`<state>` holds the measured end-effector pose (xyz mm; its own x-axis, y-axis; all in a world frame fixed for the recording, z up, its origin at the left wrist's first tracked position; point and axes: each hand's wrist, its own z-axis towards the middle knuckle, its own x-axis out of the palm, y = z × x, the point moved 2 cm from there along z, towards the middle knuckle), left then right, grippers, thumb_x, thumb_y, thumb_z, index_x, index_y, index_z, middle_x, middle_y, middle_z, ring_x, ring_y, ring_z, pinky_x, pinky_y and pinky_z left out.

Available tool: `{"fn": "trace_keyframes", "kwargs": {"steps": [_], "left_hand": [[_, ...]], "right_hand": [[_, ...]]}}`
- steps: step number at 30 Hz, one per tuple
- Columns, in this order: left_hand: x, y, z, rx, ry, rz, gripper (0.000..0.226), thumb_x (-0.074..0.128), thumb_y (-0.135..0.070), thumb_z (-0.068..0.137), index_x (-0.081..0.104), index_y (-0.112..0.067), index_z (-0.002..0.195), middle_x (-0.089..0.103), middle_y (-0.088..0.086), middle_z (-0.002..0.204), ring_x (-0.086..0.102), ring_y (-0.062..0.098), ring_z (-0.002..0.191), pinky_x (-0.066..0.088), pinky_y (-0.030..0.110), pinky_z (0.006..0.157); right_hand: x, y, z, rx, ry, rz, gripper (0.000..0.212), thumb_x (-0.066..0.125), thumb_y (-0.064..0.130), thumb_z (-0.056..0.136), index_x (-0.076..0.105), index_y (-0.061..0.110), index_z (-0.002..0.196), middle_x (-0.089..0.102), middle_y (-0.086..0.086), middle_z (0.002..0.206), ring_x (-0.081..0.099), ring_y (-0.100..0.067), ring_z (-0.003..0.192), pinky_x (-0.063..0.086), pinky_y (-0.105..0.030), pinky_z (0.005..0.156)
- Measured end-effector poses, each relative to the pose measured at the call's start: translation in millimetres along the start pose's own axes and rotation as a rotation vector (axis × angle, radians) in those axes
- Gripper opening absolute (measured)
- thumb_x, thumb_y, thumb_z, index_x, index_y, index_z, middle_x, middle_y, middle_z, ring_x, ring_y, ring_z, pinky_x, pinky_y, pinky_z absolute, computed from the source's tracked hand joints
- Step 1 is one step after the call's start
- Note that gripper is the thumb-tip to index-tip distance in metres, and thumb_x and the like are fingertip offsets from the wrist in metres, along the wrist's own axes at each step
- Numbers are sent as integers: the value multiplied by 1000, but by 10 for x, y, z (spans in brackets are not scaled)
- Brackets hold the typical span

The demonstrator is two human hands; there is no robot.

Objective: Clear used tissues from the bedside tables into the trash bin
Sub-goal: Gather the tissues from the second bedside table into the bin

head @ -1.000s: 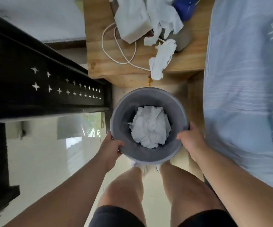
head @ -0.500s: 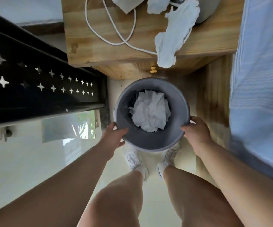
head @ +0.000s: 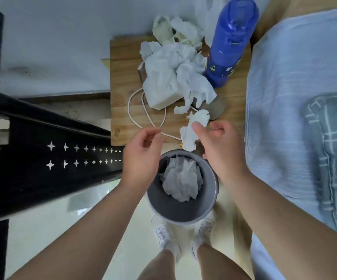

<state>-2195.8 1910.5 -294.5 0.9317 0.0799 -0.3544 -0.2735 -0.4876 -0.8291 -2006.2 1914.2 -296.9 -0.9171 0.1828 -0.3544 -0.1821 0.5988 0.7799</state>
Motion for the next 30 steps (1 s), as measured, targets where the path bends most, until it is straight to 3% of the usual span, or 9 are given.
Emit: {"fn": "trace_keyframes", "kwargs": {"steps": [3, 5, 9, 13, 15, 20, 24, 27, 30], "left_hand": [[65, -465, 321, 275, -25, 221, 18, 66, -30, 97, 70, -40, 112, 67, -25, 105, 62, -4, 100, 47, 13, 84], [124, -668, 529, 432, -60, 447, 32, 67, -32, 97, 66, -34, 129, 61, -18, 125, 55, 7, 123, 38, 19, 99], [286, -926, 779, 726, -56, 845, 52, 67, -43, 96, 58, -30, 146, 53, -2, 153, 39, 24, 147, 34, 40, 114], [572, -1005, 949, 779, 154, 1219, 65, 66, -53, 94, 49, -34, 154, 40, 1, 167, 21, 30, 160, 20, 60, 124], [652, -993, 1014, 758, 199, 1288, 50, 64, -47, 98, 60, -35, 145, 39, 0, 167, 16, 28, 161, 10, 61, 128], [609, -1094, 960, 858, 90, 1129, 28, 57, -36, 105, 80, -25, 116, 63, -3, 148, 36, 27, 153, 6, 58, 129], [349, -1184, 605, 940, -34, 704, 22, 59, -30, 105, 75, -16, 111, 74, -2, 129, 61, 27, 129, 36, 53, 118], [109, -958, 221, 703, -72, 460, 16, 52, -39, 107, 65, -33, 116, 72, -15, 101, 66, 10, 93, 53, 36, 77], [-48, -377, -142, 415, -54, 351, 16, 48, -49, 105, 58, -41, 113, 67, -24, 94, 63, -1, 79, 49, 18, 62]], "right_hand": [[131, 141, 142, 100, 88, 56, 22, 80, 46, 75, 77, 24, 78, 76, 9, 68, 68, -14, 55, 57, -32, 49], [145, 93, 210, 100, 67, 24, 10, 78, 28, 82, 78, 18, 81, 78, -9, 80, 69, -29, 65, 60, -49, 61], [61, -67, 219, 60, 37, 16, 42, 68, 24, 91, 73, 57, 66, 75, 14, 68, 66, -12, 57, 63, -52, 66], [-29, -173, 200, 50, 4, 58, 26, 62, 24, 94, 77, 28, 73, 76, 4, 69, 73, -15, 61, 65, -34, 58], [-62, -179, 208, 29, -7, 72, 30, 62, 24, 98, 74, 31, 71, 77, 5, 73, 75, -15, 67, 65, -35, 62], [-192, -54, 151, -26, -90, 164, 23, 59, 26, 100, 73, 37, 85, 79, 15, 80, 75, -8, 68, 61, -26, 55], [-333, -44, -40, -47, -120, 196, 21, 56, 28, 99, 73, 32, 86, 76, 10, 73, 68, -3, 56, 50, -13, 48], [-391, -152, -272, -42, -81, 93, 24, 57, 32, 97, 65, 31, 74, 71, 6, 65, 64, -6, 54, 49, -16, 50], [-361, -429, -466, 11, -8, -31, 26, 60, 32, 97, 59, 22, 73, 66, -4, 65, 66, -21, 64, 52, -36, 57]]}}
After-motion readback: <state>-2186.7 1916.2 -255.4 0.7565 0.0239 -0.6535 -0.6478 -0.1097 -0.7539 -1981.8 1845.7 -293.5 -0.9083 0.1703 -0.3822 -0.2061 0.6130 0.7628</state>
